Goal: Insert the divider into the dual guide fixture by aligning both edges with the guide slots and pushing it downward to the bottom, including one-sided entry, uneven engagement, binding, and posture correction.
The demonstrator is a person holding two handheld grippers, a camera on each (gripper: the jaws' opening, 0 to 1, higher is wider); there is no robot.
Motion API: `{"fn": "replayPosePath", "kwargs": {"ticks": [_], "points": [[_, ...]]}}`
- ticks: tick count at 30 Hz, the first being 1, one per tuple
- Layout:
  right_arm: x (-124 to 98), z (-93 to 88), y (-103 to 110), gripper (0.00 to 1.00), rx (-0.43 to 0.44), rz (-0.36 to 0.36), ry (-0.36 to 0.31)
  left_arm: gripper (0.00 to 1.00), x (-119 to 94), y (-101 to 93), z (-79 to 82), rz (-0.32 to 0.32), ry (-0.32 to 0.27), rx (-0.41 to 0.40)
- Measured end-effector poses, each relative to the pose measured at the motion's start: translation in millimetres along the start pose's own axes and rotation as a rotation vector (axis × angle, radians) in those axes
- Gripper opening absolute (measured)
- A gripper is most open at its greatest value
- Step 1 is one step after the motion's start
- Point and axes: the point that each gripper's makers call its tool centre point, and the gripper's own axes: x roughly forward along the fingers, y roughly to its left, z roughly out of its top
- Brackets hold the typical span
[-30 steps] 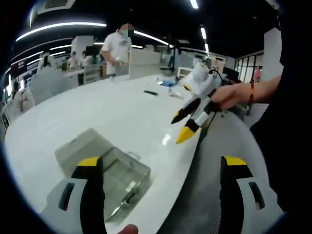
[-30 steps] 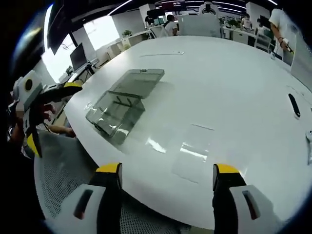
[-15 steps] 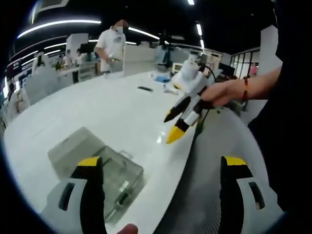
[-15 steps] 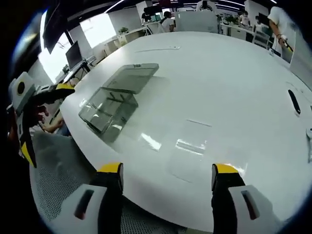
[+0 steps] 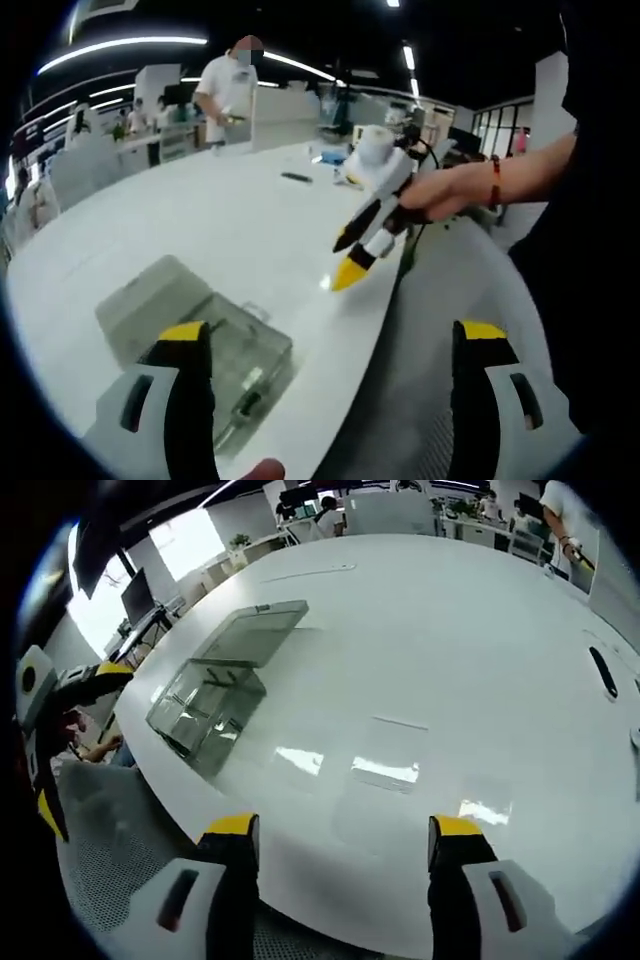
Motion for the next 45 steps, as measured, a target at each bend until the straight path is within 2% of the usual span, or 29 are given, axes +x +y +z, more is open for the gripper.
{"fn": "replayPosePath", "kwargs": {"ticks": [10,21,28,34,39,45], "points": [[7,-7.9,-8,0.61,0.005,-0.051,0.057,0.99,-4,4.5,-2.0,0.010,0.001,-0.006],[10,-4.6,-11,0.53,-0.005,-0.090,0.076,0.99,-4,6.3,-5.1,0.005,0.000,-0.012],[15,-4.9,-15,0.51,-0.043,-0.138,0.102,0.99,-6,11.0,-8.9,0.012,0.001,-0.020],[19,-4.7,-13,0.49,-0.041,-0.136,0.113,0.99,-7,13.1,-11.9,0.018,0.000,-0.030],[21,-4.6,-14,0.45,-0.092,-0.159,0.127,0.98,-6,13.4,-13.6,0.016,0.001,-0.035],[23,-5.0,-15,0.44,-0.086,-0.168,0.130,0.98,-5,13.5,-14.6,0.014,-0.001,-0.046]]}}
